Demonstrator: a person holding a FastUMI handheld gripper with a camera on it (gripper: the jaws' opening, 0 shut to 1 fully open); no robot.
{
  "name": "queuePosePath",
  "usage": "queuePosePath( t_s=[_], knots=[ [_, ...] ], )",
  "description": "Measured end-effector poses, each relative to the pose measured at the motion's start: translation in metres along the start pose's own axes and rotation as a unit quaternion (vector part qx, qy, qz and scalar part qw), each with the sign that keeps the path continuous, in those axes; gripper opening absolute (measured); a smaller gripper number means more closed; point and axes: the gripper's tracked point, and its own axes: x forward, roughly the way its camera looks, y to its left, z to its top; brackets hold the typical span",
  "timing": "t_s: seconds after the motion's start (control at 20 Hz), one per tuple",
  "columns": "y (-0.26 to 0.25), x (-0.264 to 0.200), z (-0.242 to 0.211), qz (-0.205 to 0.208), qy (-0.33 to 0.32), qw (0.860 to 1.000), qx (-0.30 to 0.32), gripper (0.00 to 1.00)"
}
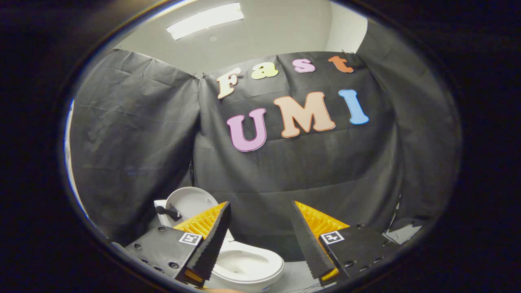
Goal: Open the toilet lid.
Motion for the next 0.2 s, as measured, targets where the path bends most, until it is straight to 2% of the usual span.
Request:
queuePosePath(
  t_s=[0.2],
  knots=[
    [-0.022, -0.006, -0.019, -0.020, 0.028, 0.999, 0.014, 0.90]
  ],
)
